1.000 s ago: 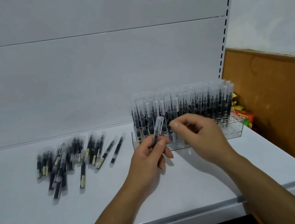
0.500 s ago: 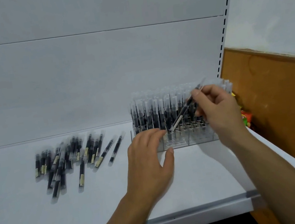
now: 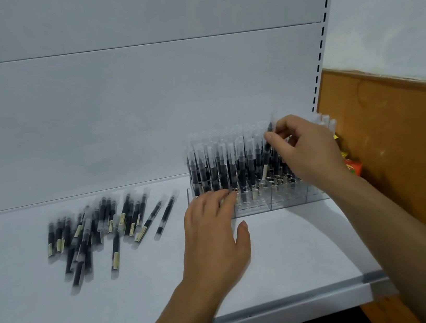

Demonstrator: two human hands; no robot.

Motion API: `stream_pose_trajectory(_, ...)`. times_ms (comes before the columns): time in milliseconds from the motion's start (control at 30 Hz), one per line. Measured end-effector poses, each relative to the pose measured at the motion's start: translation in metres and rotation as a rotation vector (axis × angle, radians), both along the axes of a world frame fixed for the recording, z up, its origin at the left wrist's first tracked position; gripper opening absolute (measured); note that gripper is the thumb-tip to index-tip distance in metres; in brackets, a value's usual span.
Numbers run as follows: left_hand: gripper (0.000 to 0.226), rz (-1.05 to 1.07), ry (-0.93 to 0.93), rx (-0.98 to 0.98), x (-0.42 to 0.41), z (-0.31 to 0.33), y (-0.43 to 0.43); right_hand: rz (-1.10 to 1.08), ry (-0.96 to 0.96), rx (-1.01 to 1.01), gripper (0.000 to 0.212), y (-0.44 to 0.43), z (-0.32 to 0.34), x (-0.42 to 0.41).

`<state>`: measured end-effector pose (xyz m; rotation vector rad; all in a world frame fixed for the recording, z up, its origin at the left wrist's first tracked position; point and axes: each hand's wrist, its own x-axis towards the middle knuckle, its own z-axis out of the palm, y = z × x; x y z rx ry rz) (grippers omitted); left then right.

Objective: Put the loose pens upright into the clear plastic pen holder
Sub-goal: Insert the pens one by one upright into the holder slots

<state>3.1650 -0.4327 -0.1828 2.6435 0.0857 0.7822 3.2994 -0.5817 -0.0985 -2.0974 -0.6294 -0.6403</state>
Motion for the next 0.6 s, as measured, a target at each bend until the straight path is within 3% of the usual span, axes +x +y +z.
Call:
stream_pose_trajectory(167,0.052,0.013,-0.006,0.019,-0.001,0.001,-0.001,0.069,0.134,-0.251,0.013,0.004,-0.019,0.0)
stream_pose_trajectory(600,0.052,-0.008,-0.016,-0.017,0.0,0.001,0.002,-0.02,0.171,-0.186,0.018,0.007,-0.027,-0.002)
